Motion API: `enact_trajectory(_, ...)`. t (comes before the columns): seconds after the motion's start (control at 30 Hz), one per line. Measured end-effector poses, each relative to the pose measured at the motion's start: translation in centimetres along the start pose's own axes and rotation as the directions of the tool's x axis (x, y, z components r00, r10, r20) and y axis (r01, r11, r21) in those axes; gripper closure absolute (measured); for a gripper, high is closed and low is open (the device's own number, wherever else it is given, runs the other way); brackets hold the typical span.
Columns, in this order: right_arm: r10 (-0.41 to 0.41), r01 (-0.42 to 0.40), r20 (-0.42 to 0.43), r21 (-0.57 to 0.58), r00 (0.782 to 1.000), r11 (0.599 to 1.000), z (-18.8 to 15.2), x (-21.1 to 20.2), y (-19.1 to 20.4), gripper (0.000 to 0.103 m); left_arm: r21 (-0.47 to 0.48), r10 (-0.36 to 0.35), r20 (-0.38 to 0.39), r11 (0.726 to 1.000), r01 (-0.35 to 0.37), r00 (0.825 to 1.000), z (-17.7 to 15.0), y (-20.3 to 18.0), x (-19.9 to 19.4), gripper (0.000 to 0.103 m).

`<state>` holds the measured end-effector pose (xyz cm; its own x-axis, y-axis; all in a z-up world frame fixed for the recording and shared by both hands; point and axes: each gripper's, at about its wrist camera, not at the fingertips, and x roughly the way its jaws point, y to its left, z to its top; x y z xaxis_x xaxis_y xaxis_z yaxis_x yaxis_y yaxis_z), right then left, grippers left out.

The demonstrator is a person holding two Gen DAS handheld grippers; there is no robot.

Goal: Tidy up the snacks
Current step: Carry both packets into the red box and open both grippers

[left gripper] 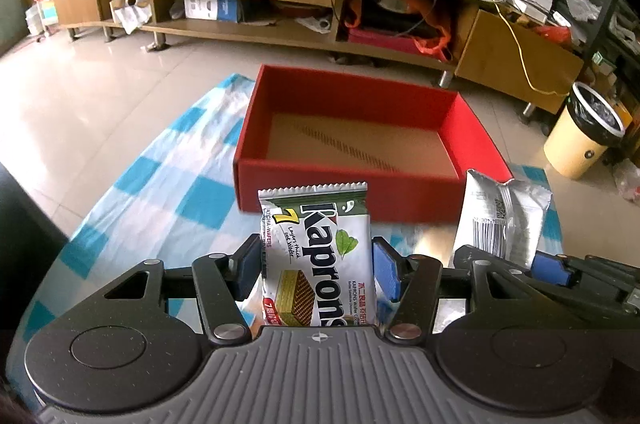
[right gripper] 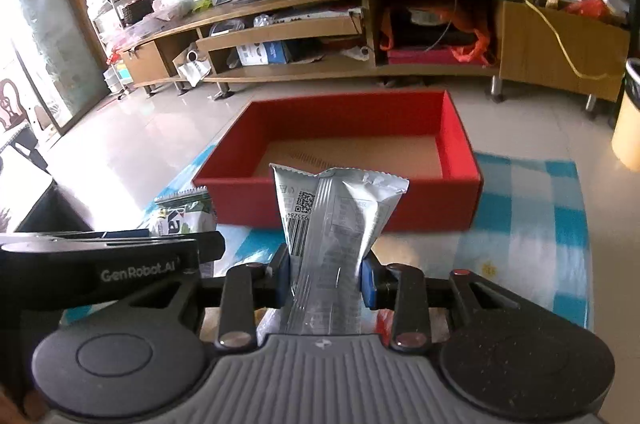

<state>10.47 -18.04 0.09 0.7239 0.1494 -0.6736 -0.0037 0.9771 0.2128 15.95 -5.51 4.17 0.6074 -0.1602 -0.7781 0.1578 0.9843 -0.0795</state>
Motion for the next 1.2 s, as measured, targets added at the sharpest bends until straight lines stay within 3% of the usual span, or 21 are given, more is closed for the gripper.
enact_trajectory(0.77, -0.118, 0.124, 0.071, -0.080, 0.991, 0.989, 7.2, 5.4, -0.4, 0.068, 0.001, 0.067, 0.060, 0.998, -0.067, 0.996, 6.7, -1.1, 4.9, 0.038)
enact_trajectory(1.2, -0.116, 0.120, 0.057, -0.063, 0.992, 0.991, 9.7, 9.2, -1.0, 0.068, -0.004, 0.103, 0.054, 0.995, -0.102, 0.993, 8.5, -0.9, 8.2, 0.038)
